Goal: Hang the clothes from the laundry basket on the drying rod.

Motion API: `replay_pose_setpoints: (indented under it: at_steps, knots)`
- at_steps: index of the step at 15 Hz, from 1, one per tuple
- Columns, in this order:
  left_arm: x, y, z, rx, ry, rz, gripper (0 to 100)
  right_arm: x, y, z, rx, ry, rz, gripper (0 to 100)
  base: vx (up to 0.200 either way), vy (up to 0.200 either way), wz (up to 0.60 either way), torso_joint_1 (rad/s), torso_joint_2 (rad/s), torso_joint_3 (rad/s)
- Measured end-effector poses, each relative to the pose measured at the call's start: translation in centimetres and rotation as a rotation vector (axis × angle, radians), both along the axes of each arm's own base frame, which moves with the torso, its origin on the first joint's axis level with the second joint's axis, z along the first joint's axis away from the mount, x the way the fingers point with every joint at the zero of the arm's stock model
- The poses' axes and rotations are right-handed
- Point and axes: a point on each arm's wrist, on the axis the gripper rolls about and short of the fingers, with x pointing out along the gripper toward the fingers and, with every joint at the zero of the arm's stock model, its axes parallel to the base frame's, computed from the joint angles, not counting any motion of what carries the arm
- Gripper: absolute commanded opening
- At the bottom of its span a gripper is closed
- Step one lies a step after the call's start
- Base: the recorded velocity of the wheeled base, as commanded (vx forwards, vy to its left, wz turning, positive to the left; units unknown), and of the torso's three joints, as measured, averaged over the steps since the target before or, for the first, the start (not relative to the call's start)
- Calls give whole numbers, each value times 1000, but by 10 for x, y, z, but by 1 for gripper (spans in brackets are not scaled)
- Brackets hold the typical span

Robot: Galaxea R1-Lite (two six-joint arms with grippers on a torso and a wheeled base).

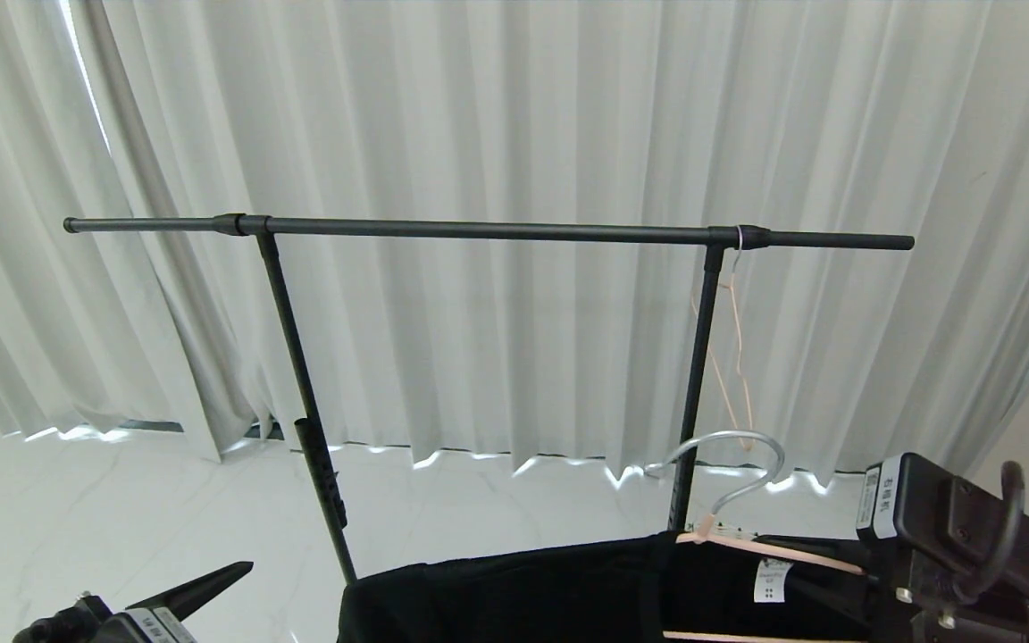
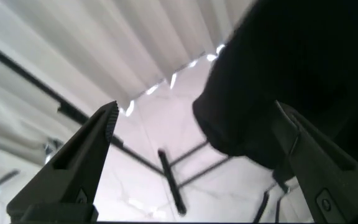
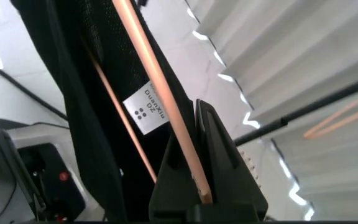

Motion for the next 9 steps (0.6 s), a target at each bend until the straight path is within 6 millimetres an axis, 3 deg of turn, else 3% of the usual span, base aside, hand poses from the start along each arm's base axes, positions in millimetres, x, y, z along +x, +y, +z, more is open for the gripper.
replay_pose_setpoints:
  at_steps: [2, 3, 9]
  knots:
    - [-1, 2, -3, 12, 27, 10, 100, -1, 0, 2, -3, -19, 20, 0, 0, 0, 0, 0, 0, 0]
    - [-1, 3, -4, 20, 39, 6, 0, -1, 0, 2, -2, -22, 24, 0, 0, 0, 0, 0, 0, 0]
    - [-3, 2, -5, 2, 66, -67, 0, -3, 3, 7, 29, -47, 44, 0, 0, 0, 0, 0, 0, 0]
